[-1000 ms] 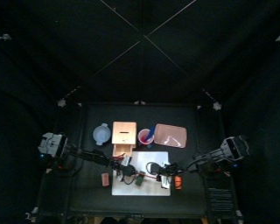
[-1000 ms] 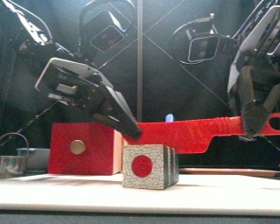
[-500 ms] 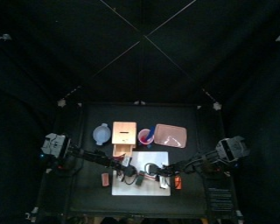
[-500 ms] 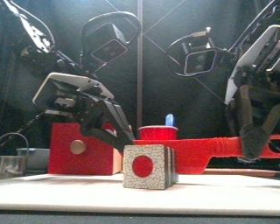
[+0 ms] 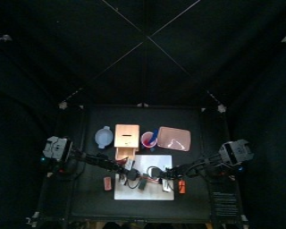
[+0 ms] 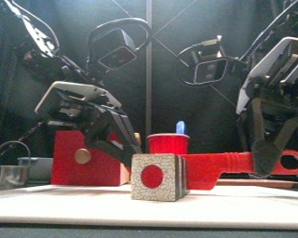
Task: Place sushi on board then cut the sushi with the knife then place the pieces on the plate
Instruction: Cut the sushi into 4 pieces
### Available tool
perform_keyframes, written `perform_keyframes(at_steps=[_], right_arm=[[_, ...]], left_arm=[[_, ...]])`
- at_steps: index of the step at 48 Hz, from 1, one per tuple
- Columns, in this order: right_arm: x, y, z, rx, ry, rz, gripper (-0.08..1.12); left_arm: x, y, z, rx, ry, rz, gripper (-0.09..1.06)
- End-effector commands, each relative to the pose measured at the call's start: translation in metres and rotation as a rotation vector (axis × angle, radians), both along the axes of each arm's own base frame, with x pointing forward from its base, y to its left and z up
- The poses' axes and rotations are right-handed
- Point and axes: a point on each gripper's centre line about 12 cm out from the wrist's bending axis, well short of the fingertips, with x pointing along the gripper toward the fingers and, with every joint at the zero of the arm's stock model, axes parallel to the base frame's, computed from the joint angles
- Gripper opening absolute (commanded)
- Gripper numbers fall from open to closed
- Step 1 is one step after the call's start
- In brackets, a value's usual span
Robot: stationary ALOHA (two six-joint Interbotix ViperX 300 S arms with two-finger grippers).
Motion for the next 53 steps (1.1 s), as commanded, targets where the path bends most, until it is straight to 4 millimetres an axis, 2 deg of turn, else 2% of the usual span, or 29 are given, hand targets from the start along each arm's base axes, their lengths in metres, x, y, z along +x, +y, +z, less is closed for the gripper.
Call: perform_keyframes(at_steps=[1,11,19,31,35,45,53], right_arm=[[0.002,0.000,0.015,-0.006,-0.028,0.020,0.36],[0.001,-0.013,0.023,-0.030,-0.001,0.013,0.36],[0.003,-0.013,0.040,-0.031,-0.046,0.021,0.36],[0.004,-0.010,0.072,-0.009,-0.139,0.025,0.36],[0.005,-0.009,0.076,-0.007,-0.152,0.029,0.36],[0.005,0.008,0.068,0.001,-0.138,0.067,0.36],[0.008,0.015,0.058,0.011,-0.107,0.073,0.36]], left_arm=[[0.005,0.012,0.013,0.006,-0.032,0.024,0.33],[0.006,0.016,0.024,0.007,-0.061,0.032,0.32],[0.006,0.016,0.033,0.011,-0.085,0.027,0.33],[0.002,0.011,0.065,0.003,-0.166,0.014,0.33],[-0.001,0.007,0.071,0.001,-0.180,0.003,0.33],[-0.005,-0.008,0.062,-0.004,-0.156,-0.032,0.33],[-0.003,-0.011,0.053,-0.028,-0.128,-0.013,0.33]])
